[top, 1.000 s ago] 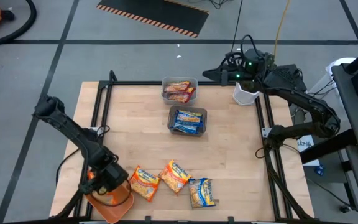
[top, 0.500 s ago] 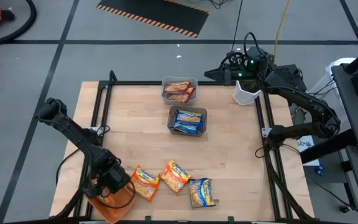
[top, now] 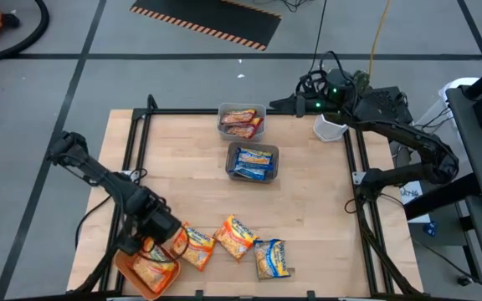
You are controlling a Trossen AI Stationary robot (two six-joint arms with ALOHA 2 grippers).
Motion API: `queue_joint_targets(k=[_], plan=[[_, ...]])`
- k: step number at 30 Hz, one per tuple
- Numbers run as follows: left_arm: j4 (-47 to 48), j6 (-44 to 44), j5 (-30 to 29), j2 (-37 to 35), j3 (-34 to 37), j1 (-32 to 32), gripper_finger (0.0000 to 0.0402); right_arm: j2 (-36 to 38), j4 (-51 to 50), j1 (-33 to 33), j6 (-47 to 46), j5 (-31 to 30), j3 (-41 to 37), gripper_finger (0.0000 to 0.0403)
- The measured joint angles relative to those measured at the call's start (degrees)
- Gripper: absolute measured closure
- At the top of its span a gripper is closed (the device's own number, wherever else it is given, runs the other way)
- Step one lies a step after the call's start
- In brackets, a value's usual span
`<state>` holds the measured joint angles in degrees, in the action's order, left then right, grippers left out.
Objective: Sort Maruchan noodles
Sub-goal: Put the right orange noodle pack into the orange bin
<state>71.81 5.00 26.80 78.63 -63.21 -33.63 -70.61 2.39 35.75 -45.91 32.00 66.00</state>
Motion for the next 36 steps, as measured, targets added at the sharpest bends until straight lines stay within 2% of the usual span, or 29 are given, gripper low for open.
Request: queue_joint_targets(k=[7, 14, 19, 27, 33, 36], plan=[[9.66, -1.47, -9.06, -1.96, -5.61, 3.49, 0.0087, 0.0, 2.72, -9.63, -10.41, -6.45, 0.0, 0.0282], [8.39, -4.89, -19.12, -6.53, -4.84, 9.84, 0.0087, 0.0, 3.1, -20.92, -17.62, -13.22, 0.0, 0.0282], [4.22, -6.42, -23.18, -8.08, -3.68, 16.86, 0.0087, 0.0, 2.92, -28.7, -20.41, -21.64, 0.0, 0.0282], [-6.94, -2.28, -25.84, -8.2, -3.64, 26.7, 0.0087, 0.0, 1.77, -38.74, -22.9, -36.21, 0.0, 0.0282], [-19.16, 3.73, -25.18, -8.2, -3.64, 32.02, 0.0087, 0.0, -0.12, -43.0, -25.43, -36.64, 0.0, 0.0282], [-22.85, 7.84, -25.04, -8.2, -3.64, 33.16, 0.0087, 0.0, -3.26, -45.0, -25.47, -33.78, 0.0, 0.0282]])
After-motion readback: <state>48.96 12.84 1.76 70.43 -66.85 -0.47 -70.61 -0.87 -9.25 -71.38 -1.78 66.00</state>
